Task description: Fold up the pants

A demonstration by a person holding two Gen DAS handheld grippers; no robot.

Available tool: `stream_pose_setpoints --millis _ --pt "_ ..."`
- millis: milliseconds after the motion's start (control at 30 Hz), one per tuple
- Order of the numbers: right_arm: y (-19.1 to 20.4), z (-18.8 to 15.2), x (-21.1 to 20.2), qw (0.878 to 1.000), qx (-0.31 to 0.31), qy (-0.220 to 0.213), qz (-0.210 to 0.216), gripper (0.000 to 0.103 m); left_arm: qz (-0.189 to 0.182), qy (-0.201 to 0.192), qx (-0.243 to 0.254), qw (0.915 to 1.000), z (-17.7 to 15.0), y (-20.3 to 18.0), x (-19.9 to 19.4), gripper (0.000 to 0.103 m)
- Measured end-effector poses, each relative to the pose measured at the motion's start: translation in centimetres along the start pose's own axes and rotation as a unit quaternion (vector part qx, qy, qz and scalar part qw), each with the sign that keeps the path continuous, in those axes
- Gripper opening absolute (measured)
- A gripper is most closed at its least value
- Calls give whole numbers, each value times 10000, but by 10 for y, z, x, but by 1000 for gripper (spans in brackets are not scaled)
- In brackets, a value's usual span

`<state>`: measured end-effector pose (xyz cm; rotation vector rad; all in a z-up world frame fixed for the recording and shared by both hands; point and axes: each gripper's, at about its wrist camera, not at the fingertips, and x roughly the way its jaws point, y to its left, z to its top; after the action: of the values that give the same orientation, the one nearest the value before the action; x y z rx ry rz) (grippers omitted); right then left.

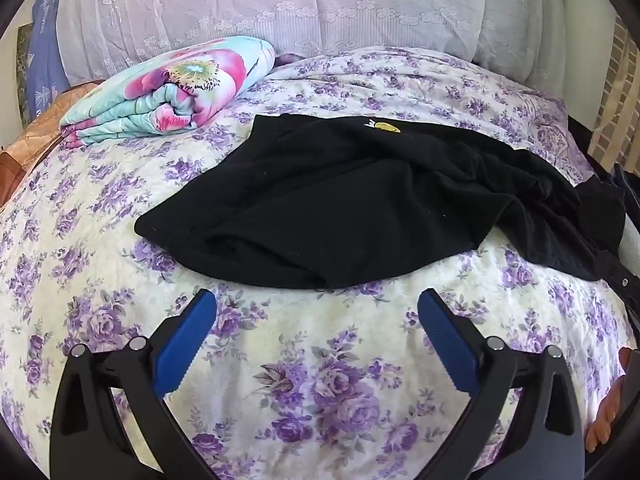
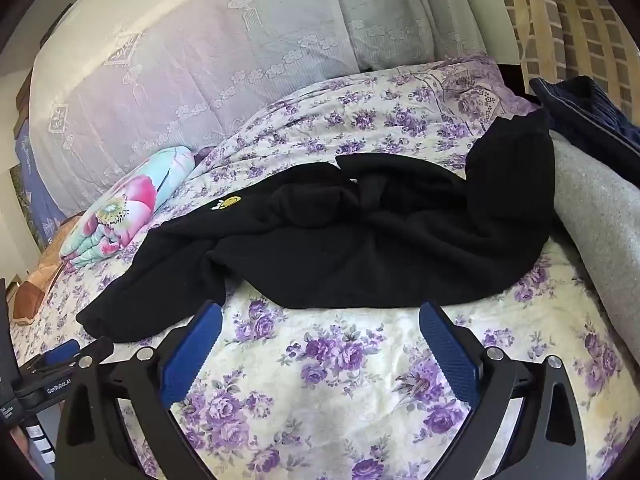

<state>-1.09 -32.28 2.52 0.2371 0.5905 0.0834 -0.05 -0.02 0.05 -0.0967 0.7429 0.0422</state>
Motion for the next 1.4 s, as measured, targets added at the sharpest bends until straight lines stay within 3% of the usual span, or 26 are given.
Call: stream_pose_setpoints --millis 333,700,1400 --pt "8 -1 10 9997 -221 -23 -138 99 16 211 -110 9997 -7 8 9 99" --pt "24 -4 -7 9937 -896 -413 -533 99 116 206 8 9997 -7 6 14 99" --pt "21 -4 -5 9958 -780 -323 -345 99 56 -68 326 9994 -13 -9 4 99"
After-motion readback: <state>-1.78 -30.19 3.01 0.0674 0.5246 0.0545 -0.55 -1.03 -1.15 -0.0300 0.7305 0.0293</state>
